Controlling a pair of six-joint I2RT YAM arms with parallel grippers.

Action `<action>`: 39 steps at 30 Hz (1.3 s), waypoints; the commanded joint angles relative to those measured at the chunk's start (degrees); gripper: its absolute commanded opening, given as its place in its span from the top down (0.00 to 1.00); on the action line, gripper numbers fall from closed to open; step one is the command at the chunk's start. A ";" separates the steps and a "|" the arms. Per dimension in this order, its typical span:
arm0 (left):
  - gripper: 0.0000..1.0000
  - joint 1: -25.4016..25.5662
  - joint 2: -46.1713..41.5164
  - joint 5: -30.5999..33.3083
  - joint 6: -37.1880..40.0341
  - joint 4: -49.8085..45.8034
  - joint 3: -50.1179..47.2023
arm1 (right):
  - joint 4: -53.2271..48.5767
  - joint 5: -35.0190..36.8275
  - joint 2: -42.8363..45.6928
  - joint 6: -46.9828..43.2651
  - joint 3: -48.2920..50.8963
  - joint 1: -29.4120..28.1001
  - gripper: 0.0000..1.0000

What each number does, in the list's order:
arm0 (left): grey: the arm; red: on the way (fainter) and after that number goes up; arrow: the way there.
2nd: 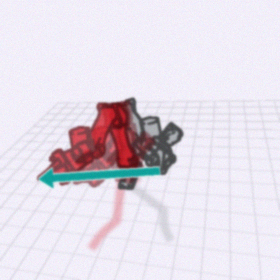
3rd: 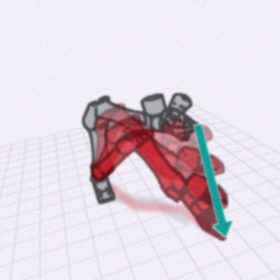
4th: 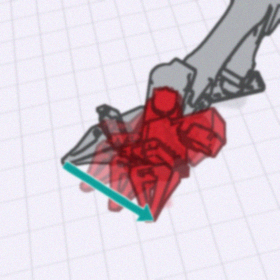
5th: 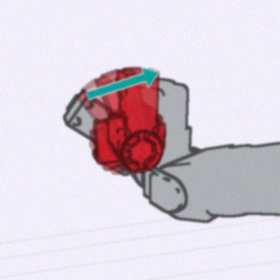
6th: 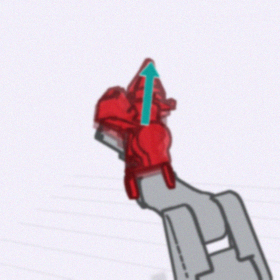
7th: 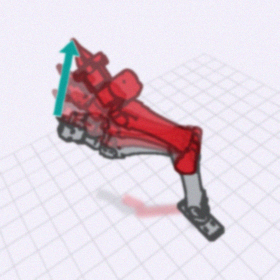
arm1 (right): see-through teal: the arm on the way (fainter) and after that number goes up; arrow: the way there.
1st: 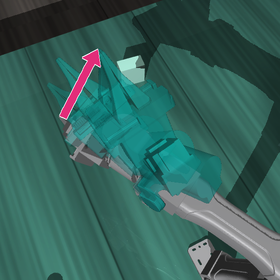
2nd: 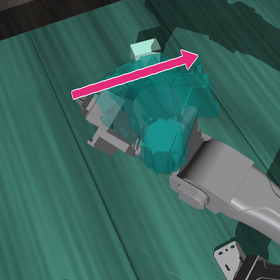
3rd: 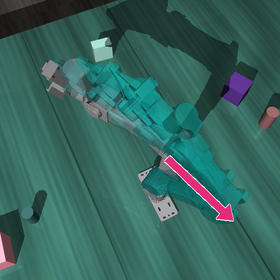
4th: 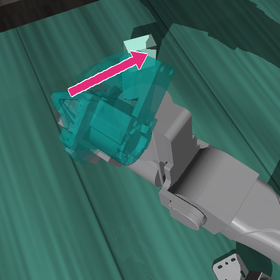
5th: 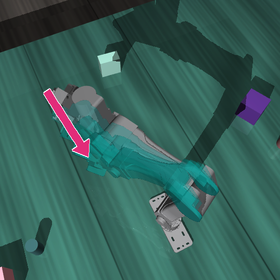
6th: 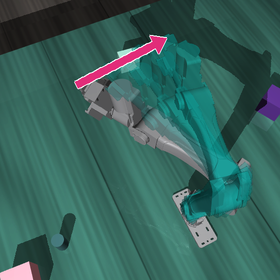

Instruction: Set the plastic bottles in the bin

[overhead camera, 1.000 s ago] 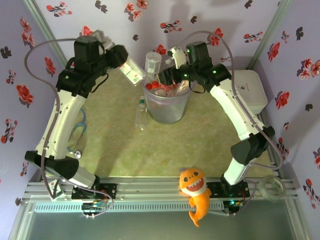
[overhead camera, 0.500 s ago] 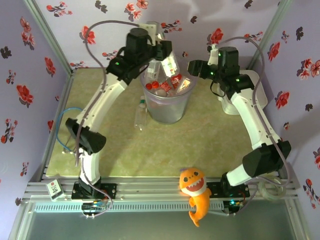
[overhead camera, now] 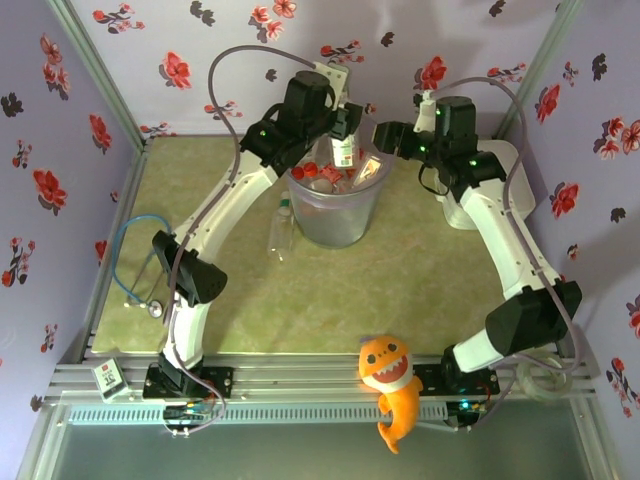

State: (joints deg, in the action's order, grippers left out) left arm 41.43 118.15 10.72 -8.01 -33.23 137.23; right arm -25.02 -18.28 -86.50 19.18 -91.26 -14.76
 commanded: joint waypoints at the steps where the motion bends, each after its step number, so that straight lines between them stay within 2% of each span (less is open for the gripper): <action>1: 0.34 0.36 0.53 1.76 1.53 -2.84 2.35 | 1.97 -2.30 -1.74 1.71 -0.32 0.42 0.30; 2: 0.32 0.32 0.61 1.80 1.50 -3.18 2.26 | 1.98 -2.50 -2.12 1.75 -0.40 0.34 0.29; 6: 0.11 0.32 0.55 1.59 1.44 -3.42 2.09 | 1.31 -1.63 -3.72 1.78 -1.02 0.31 0.29; 9: 0.05 0.49 0.33 1.41 1.53 -3.24 2.12 | -0.07 1.38 -4.59 1.23 -1.51 0.40 0.29; 18: 0.06 0.59 -4.65 -2.17 -1.43 1.81 -2.50 | 1.44 -3.08 -6.18 2.37 -3.90 -0.28 0.36; 26: 0.07 -0.74 -12.33 -1.69 -3.97 3.95 -8.72 | 0.01 -3.56 -8.21 2.09 -8.18 -1.46 0.42; 31: 0.08 -4.78 -20.79 -0.53 -8.58 7.08 -21.56 | -3.10 -1.47 -12.80 0.15 -14.08 -3.90 0.45; 39: 0.14 -15.25 -33.41 -0.39 -19.57 9.85 -46.74 | -11.32 4.70 -21.52 -3.98 -25.56 -7.51 0.47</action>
State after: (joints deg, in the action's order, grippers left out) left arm 28.40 86.52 9.50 -21.71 -24.80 95.77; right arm -31.24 -17.23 -106.04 18.00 -113.56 -21.43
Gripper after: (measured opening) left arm 0.863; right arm 0.535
